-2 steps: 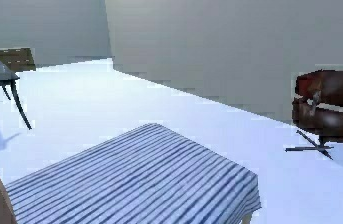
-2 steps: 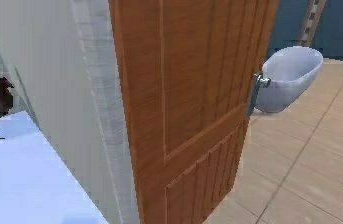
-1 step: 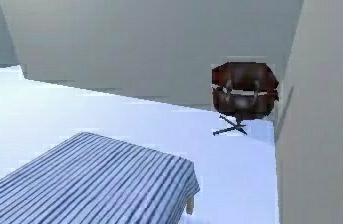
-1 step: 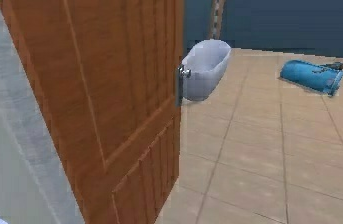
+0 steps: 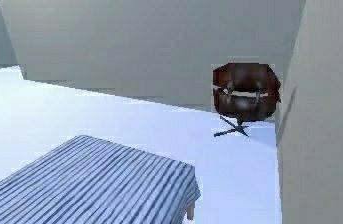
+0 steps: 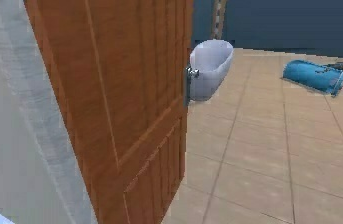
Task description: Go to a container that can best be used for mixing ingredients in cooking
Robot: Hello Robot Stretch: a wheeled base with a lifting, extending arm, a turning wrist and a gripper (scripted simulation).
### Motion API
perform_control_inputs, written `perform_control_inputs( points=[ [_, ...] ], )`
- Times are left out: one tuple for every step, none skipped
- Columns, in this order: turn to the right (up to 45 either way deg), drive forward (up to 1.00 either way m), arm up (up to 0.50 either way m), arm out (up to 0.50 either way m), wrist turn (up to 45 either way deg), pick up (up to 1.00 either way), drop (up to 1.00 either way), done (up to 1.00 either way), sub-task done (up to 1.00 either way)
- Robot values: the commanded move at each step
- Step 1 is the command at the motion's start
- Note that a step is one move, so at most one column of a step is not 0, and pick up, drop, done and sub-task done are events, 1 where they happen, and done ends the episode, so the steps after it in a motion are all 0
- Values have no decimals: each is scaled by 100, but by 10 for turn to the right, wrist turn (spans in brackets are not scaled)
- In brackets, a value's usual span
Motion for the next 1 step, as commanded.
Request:
perform_control_inputs(
  points=[
    [210,0,0,0,0,0,0,0,0]
  ],
)
